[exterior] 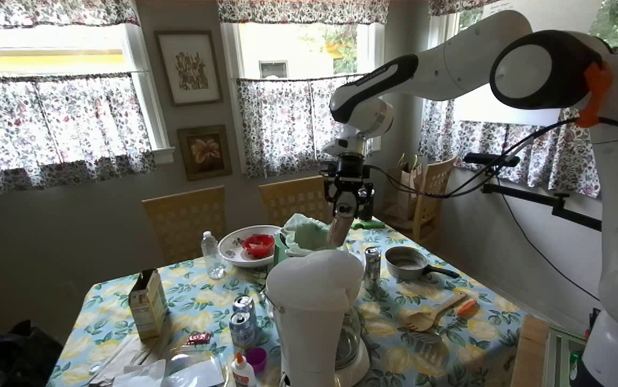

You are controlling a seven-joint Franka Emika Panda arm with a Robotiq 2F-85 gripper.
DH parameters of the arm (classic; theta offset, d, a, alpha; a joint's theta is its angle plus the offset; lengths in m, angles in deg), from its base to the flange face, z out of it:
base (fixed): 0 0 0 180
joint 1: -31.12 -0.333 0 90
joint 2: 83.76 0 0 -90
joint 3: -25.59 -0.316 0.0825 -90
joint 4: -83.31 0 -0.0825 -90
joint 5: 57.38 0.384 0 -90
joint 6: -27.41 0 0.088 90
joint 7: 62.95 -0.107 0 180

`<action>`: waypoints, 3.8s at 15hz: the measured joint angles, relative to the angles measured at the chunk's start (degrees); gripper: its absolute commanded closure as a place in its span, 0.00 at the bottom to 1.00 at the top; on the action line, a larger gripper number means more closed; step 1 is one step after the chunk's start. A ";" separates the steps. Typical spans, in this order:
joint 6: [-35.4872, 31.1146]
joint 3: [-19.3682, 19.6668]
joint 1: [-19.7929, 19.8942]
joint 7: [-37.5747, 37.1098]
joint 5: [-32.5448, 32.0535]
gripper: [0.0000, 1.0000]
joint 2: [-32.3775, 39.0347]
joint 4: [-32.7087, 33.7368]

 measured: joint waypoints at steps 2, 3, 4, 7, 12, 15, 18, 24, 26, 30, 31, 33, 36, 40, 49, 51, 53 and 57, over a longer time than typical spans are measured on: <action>1.00 1.15 -0.38 1.34 -0.17 0.63 -1.18 -2.19; 1.32 1.67 -0.61 1.96 -0.30 0.63 -1.66 -3.20; 1.71 2.14 -0.84 2.52 -0.53 0.63 -1.99 -4.06; 2.11 3.34 -1.85 4.55 -2.68 0.63 -2.42 -6.27; 2.18 4.05 -3.45 8.88 -9.21 0.63 -2.43 -9.08; 2.18 4.15 -3.61 11.47 -10.34 0.63 -2.39 -10.53; 2.18 4.57 -3.58 15.23 -10.35 0.63 -1.93 -11.56; 1.50 -6.78 5.75 15.10 -15.03 0.63 -0.07 -11.94; 1.38 -9.02 8.18 14.94 -16.57 0.63 0.70 -11.96; -2.27 -3.26 5.03 14.90 -16.88 0.63 0.75 -12.17; -3.70 -1.58 3.79 14.74 -16.86 0.63 0.75 -12.28; -5.64 0.82 1.76 14.63 -16.84 0.63 0.78 -12.56; -7.12 2.36 -0.15 14.63 -16.84 0.63 0.85 -13.23; -7.17 1.50 -0.11 15.06 -16.82 0.63 1.46 -13.55; -7.19 -12.55 11.83 15.02 -19.39 0.63 5.76 -13.22; -7.18 -12.36 12.38 15.02 -19.96 0.63 6.22 -13.19; -7.15 -11.73 12.40 15.02 -20.46 0.63 6.69 -13.04; -7.05 -11.24 12.40 15.02 -22.27 0.63 8.22 -12.23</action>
